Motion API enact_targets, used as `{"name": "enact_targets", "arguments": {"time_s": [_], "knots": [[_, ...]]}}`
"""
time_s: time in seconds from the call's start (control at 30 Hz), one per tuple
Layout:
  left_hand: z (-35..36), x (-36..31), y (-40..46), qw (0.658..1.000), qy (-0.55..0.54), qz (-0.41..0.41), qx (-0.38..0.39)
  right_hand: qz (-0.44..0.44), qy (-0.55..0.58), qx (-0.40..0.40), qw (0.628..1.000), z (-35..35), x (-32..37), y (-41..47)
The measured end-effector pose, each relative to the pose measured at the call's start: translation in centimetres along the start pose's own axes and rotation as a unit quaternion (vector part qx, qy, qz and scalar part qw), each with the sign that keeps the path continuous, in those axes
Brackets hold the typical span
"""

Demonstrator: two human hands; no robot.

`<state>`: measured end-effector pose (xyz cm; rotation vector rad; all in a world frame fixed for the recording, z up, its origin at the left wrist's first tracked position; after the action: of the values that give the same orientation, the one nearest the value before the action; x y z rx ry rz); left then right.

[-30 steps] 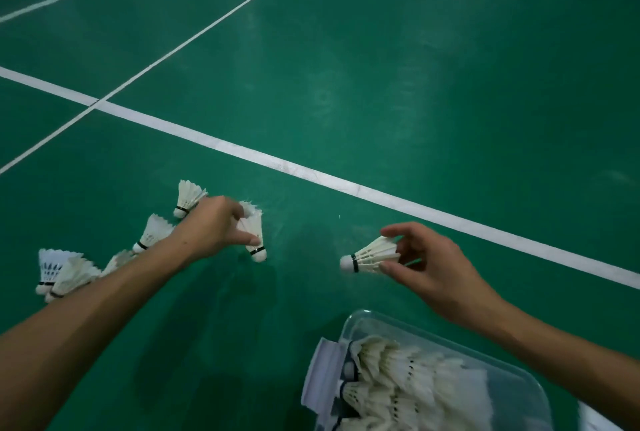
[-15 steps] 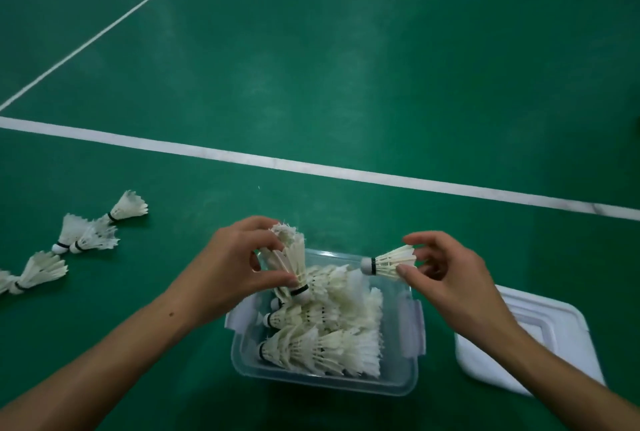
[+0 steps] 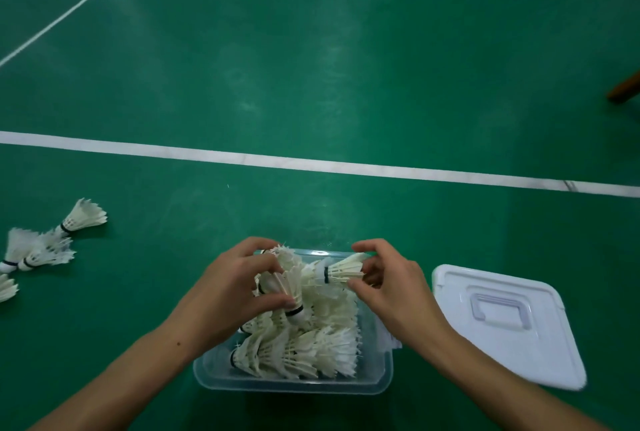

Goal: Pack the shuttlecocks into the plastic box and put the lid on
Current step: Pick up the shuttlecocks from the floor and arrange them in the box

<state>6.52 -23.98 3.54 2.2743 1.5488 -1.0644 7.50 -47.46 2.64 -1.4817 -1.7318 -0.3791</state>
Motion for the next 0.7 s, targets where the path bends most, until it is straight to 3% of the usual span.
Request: {"name": "enact_targets", "arguments": {"time_s": [0.37,0.47,0.57,0.7], "knots": [[1.8,-0.8,-1.4,0.999,0.032,0.012,0.005,0.029,-0.086,0.095,0.991,2.8,0.8,1.4],[1.3,-0.5,-2.2,0.999,0.033,0.010,-0.006,0.020,-0.180,0.091,0.979,0.9,2.0,0.3],[0.8,-0.7,-2.4,0.999,0.030,0.013,-0.005,-0.076,-0.207,0.065,0.973,0.2,5.6,-0.8],[-0.7,-1.6,-2.3,1.000,0.004,0.027,-0.011,-0.229,-0.152,0.131,0.952,3.7,10.2,-1.7]]}}
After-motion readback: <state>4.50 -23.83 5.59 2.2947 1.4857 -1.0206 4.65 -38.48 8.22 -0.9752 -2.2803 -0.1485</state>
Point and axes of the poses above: each hand's wrist, its own y-axis towards the middle knuckle, its own z-axis out of the palm, x = y × z, the point moved 10 cm from there along y, towards the middle knuckle, and after that the axes turned 12 degrees about x, right-handed, at the moved point
